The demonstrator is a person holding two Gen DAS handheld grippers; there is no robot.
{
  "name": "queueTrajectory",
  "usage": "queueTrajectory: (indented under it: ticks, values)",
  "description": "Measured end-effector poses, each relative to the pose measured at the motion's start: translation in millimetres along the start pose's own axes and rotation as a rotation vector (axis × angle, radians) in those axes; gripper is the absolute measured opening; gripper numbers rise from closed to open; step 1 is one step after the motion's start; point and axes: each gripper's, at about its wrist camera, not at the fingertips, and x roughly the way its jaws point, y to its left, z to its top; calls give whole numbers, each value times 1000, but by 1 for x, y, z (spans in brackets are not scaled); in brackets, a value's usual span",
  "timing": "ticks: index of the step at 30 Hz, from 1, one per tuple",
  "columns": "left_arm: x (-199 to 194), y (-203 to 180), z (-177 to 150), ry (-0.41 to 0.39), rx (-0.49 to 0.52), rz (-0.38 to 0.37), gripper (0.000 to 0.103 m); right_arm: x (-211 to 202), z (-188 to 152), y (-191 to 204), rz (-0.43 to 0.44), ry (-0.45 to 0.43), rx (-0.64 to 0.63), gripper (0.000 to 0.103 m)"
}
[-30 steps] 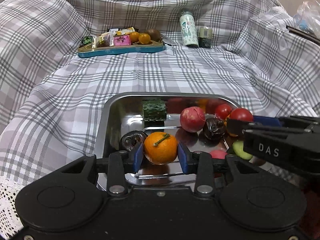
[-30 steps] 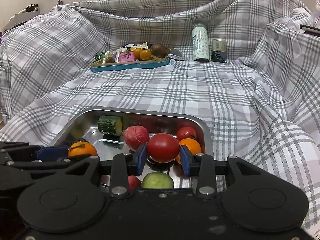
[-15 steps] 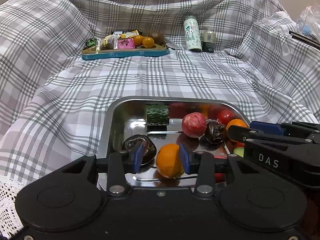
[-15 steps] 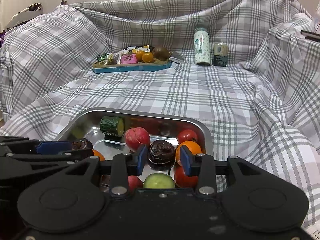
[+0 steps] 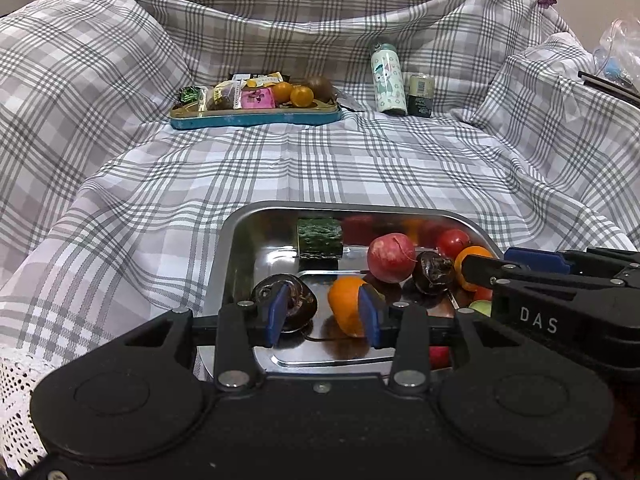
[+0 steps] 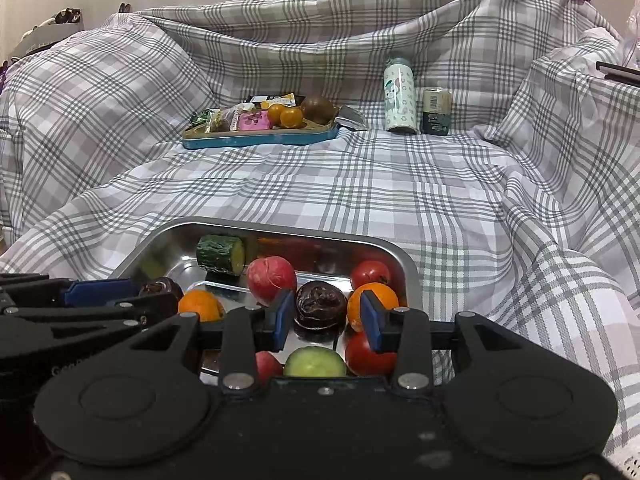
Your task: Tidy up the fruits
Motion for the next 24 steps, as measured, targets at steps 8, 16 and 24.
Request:
queueTrajectory:
  ticks: [8, 16, 24]
  values:
    - [0, -3, -1, 0, 22, 20, 49, -4, -4, -1, -3, 25, 28, 40]
    - [-1, -5, -2, -2, 34, 30, 49, -11, -11, 3, -12, 21, 18, 40]
    - [0, -4, -1, 0, 23, 32, 49, -9, -9, -2, -7, 26, 43, 40]
